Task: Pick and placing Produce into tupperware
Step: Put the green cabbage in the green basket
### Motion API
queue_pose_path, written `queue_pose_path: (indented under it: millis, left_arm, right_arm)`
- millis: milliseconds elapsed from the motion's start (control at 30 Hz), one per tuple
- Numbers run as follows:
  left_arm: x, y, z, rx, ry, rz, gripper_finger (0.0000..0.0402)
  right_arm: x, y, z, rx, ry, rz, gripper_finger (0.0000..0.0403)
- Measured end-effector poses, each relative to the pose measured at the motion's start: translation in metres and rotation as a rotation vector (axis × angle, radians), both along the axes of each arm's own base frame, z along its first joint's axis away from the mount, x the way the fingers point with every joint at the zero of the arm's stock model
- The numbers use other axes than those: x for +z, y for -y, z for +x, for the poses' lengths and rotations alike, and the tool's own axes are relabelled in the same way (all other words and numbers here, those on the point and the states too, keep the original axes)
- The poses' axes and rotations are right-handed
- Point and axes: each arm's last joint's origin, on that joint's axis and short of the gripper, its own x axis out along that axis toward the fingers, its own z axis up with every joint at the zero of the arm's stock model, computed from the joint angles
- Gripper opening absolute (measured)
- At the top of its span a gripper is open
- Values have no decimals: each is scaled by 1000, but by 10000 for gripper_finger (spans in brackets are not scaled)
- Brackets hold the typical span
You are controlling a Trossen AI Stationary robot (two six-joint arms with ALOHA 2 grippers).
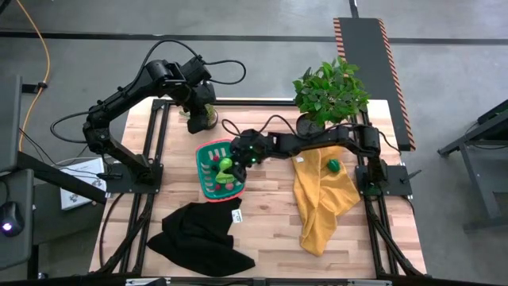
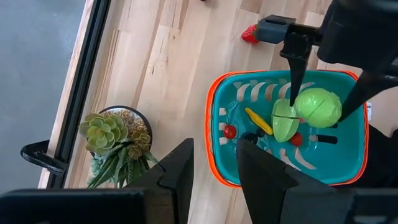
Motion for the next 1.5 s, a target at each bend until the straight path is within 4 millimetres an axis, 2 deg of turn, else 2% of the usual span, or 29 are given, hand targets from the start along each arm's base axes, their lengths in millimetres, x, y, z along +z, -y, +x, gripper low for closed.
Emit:
queue_pose_path:
  millis: [367,600,733,833,967,1067,1267,1500]
  left_arm:
    - [0,0,0,7,0,-3,111]
    - [0,0,0,8,-1,-4,111]
    - [0,1,-1,8,-9,-10,111]
    - [-1,2,-2,9,-23,-19,111]
    - [-1,2,-3,9,-30,-23,111]
    - [-2,3,-4,9,-45,-34,111]
    - [-2,3,-6,22,-89,-7,111]
    - [-2,0,-9,61,-161,80,111]
  right_arm:
    - [-1,0,-1,67,-3,-86,228]
    - [16,0,5,113,-103,-149,227]
    - [7,0,15,144,-199,-146,227]
    - [16,-5,27,179,-191,-176,227]
    - [15,-10,42,227,-231,-208,227]
    - [22,-11,51,247,-232,-237,227]
    - [17,-10,61,270,-271,-259,227]
    - [18,-11,62,272,-274,-258,227]
